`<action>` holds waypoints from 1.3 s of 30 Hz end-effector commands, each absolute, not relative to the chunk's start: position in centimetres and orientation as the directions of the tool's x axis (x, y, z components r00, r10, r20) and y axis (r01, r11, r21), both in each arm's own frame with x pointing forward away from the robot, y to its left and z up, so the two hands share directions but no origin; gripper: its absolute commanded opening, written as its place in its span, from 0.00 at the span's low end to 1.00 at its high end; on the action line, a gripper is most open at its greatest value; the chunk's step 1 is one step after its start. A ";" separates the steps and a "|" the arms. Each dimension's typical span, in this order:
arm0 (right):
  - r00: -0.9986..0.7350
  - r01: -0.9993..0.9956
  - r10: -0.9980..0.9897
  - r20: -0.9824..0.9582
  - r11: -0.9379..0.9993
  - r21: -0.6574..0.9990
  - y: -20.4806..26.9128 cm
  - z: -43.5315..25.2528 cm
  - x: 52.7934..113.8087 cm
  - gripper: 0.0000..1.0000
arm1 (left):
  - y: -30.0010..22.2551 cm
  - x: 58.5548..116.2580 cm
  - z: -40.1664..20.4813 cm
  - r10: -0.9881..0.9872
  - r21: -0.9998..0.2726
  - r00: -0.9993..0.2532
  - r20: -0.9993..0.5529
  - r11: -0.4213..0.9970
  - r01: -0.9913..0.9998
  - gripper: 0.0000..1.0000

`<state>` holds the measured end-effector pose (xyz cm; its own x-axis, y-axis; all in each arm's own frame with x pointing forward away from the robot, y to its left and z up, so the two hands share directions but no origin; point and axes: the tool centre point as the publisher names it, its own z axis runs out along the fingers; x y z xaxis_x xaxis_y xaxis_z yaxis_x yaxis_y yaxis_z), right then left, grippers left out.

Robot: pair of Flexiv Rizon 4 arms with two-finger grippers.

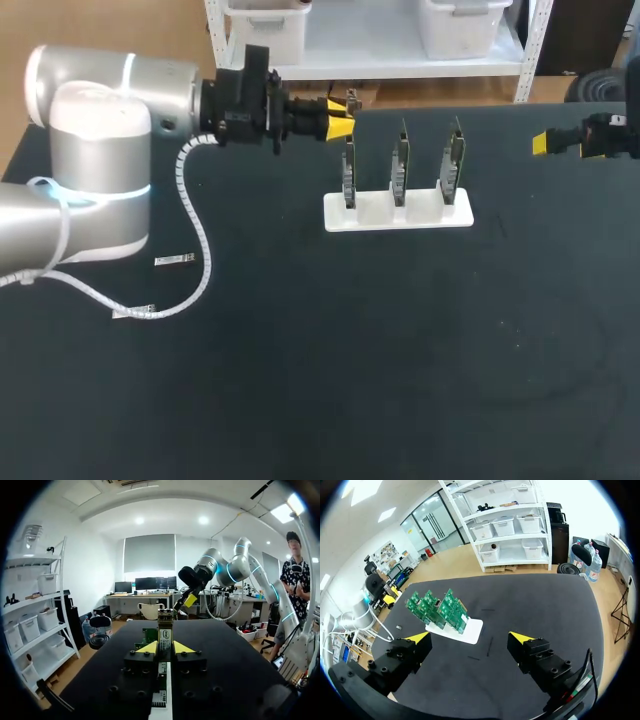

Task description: Pick up the optical module with the left hand, and insert it into the network port with the right hand.

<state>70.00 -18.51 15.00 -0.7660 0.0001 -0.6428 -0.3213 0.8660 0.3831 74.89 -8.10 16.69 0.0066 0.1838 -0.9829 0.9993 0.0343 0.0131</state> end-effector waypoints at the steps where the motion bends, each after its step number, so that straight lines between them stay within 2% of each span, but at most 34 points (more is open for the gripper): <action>1: -0.766 -0.321 0.000 -0.643 0.866 0.383 -18.5 15.0 70.0 1.00 | -8.4 74.8 16.5 0.178 0.015 0.008 -0.984 0.040 0.999 0.00; 36: -0.766 -0.321 0.000 -0.643 0.866 0.383 -18.5 15.0 70.0 1.00 | -8.6 75.1 16.3 0.190 0.012 0.004 -0.982 0.041 0.999 0.00; 39: -0.737 -0.452 -0.090 -0.670 0.802 0.389 -19.6 15.8 70.5 1.00 | -8.6 75.1 16.3 0.190 0.012 0.004 -0.982 0.041 0.999 0.00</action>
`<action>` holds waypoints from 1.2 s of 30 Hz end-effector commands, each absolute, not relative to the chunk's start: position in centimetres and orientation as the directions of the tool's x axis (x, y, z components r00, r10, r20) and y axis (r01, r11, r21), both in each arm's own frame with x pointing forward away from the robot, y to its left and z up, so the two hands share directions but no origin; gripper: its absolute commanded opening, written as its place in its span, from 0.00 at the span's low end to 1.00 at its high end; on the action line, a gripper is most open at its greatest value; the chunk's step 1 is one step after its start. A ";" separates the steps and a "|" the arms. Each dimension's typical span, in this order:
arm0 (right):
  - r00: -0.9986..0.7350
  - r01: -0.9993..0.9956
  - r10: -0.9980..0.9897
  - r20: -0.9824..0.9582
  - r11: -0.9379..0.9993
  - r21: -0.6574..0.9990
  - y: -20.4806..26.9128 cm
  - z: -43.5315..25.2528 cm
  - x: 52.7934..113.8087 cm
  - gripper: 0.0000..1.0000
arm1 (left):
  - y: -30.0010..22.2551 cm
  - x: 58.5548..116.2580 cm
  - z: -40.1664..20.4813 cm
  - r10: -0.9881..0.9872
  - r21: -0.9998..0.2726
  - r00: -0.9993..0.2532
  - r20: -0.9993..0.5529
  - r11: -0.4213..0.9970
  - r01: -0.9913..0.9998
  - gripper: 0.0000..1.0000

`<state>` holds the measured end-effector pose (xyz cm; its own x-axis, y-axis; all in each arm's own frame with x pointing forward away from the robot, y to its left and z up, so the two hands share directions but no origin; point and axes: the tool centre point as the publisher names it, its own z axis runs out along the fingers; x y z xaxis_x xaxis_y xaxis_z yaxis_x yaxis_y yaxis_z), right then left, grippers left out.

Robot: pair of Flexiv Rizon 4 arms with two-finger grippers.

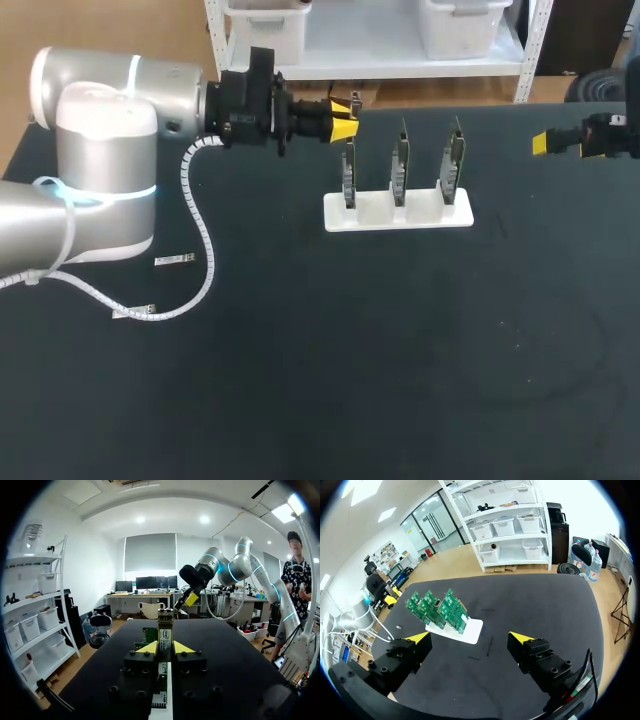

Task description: Pick up the optical module with the left hand, and insert it into the network port with the right hand.

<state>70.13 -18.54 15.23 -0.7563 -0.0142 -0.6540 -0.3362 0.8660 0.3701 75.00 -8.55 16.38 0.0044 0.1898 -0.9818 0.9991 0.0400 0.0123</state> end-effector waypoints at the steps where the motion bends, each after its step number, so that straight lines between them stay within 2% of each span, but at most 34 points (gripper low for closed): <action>1: -0.724 -0.483 -0.116 -0.680 0.788 0.381 -19.9 16.1 70.8 1.00 | -8.6 75.1 16.3 0.190 0.012 0.004 -0.982 0.041 0.999 0.00; 7: -0.644 -0.657 -0.282 -0.711 0.679 0.327 -19.1 17.4 72.7 1.00 | -8.6 75.1 16.3 0.190 0.012 0.004 -0.982 0.041 0.999 0.00; 13: -0.581 -0.762 -0.362 -0.729 0.557 0.331 -16.7 17.6 73.9 1.00 | -8.6 75.1 16.3 0.190 0.012 0.004 -0.982 0.041 0.999 0.00; 19: -0.569 -0.792 -0.385 -0.727 0.494 0.358 -14.9 17.6 73.9 1.00 | -8.6 75.1 16.3 0.190 0.012 0.004 -0.982 0.041 0.999 0.00; 36: -0.573 -0.782 -0.381 -0.726 0.519 0.344 -14.9 17.7 73.8 1.00 | -8.6 75.1 16.3 0.190 0.012 0.004 -0.982 0.041 0.999 0.00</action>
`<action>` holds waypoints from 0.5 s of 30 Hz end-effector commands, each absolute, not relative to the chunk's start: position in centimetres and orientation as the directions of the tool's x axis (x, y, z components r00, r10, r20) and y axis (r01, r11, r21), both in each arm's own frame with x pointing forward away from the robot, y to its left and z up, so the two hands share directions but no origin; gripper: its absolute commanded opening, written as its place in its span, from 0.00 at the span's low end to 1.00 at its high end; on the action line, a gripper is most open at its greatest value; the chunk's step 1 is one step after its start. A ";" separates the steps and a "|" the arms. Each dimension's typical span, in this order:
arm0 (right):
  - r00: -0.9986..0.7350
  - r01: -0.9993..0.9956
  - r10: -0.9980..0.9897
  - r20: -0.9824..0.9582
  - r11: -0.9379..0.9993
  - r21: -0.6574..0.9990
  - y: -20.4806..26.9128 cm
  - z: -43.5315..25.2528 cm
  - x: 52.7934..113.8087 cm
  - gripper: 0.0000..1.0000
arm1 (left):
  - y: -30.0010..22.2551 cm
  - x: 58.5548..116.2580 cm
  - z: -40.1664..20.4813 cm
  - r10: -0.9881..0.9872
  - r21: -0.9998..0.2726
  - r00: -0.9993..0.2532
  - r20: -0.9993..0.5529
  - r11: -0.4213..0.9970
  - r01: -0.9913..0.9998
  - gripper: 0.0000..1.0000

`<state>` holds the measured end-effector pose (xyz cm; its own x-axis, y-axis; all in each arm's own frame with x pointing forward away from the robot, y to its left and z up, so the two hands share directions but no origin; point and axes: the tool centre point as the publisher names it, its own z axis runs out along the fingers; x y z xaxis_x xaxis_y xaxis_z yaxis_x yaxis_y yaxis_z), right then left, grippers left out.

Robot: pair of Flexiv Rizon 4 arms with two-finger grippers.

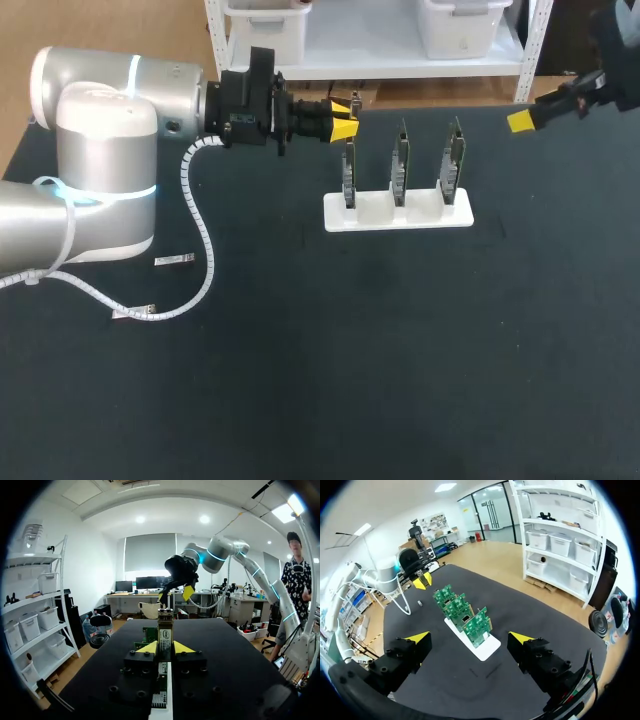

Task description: Pick up the optical module with the left hand, and insert it into the network port with the right hand.

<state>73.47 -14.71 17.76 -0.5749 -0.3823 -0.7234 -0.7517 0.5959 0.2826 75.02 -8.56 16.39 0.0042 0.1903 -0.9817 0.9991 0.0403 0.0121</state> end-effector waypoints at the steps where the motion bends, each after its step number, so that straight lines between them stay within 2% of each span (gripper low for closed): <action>1: -0.573 -0.782 -0.381 -0.726 0.519 0.344 -14.9 17.7 73.8 1.00 | -8.6 75.1 16.3 0.190 0.012 0.004 -0.982 0.041 0.999 0.00; 9: -0.371 -0.921 -0.536 -0.758 0.313 0.230 -11.3 20.1 76.5 1.00 | -8.6 75.1 16.3 0.190 0.012 0.004 -0.982 0.041 0.999 0.00; 15: -0.300 -0.954 -0.522 -0.798 0.184 0.238 -7.5 20.8 76.7 1.00 | -8.6 75.1 16.3 0.190 0.012 0.004 -0.982 0.041 0.999 0.00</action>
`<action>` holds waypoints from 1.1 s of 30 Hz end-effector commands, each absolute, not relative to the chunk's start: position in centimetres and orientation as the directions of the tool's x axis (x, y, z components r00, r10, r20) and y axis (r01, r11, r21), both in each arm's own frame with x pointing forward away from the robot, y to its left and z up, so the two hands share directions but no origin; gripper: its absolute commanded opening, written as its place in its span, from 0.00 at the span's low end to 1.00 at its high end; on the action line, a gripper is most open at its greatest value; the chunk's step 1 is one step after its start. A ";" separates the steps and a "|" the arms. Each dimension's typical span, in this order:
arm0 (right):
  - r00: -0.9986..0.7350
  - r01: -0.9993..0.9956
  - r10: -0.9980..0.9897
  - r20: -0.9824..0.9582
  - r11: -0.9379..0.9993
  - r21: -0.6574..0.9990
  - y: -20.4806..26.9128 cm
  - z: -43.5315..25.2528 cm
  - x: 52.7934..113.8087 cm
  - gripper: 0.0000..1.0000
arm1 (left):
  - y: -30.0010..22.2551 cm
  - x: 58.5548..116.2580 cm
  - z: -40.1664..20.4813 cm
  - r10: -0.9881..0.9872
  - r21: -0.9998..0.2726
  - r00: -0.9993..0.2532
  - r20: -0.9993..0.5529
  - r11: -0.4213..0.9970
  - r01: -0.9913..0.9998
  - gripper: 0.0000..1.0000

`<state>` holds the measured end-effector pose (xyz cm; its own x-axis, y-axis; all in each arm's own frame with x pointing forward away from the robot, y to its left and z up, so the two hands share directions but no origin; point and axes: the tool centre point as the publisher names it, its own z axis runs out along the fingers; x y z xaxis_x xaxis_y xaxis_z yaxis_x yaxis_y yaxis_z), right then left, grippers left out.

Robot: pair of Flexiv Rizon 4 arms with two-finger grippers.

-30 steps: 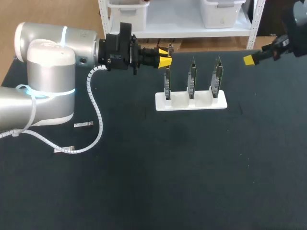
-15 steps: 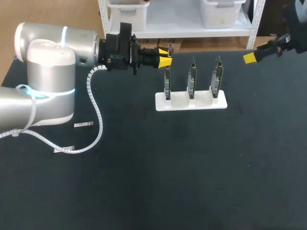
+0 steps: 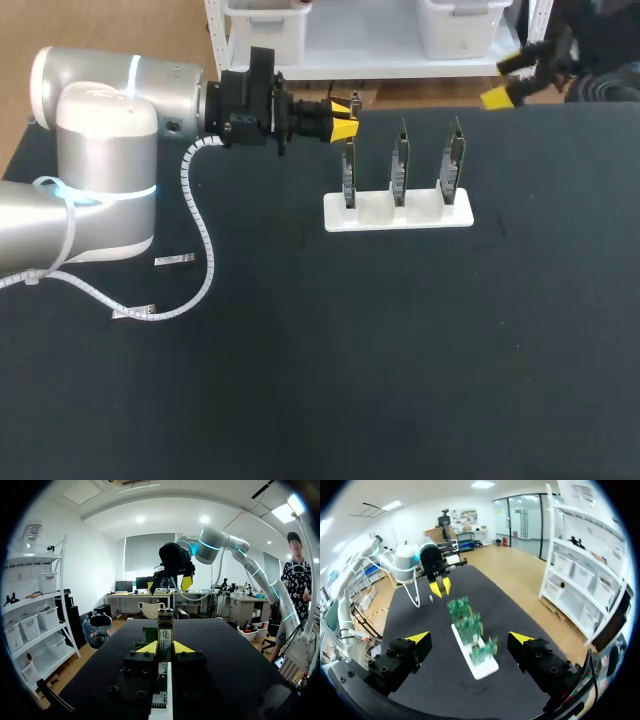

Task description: Pick up the optical module with the left hand, and insert it into the network port with the right hand.

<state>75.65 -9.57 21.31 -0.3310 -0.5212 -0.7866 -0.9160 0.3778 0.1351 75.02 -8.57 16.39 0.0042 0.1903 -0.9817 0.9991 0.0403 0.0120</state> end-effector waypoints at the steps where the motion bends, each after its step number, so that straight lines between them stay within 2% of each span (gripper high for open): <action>1: -0.293 -0.956 -0.533 -0.794 0.174 0.236 -7.0 20.7 76.4 1.00 | -8.6 75.1 16.3 0.190 0.012 0.004 -0.982 0.041 0.999 0.00; 18: -0.193 -0.976 -0.541 -0.819 0.015 0.219 -2.3 19.8 75.9 1.00 | -8.6 75.1 16.3 0.190 0.012 0.004 -0.982 0.041 0.999 0.00; 33: -0.195 -0.980 -0.535 -0.822 0.083 0.178 1.6 18.9 76.7 1.00 | -8.6 75.1 16.3 0.190 0.012 0.004 -0.982 0.041 0.999 0.00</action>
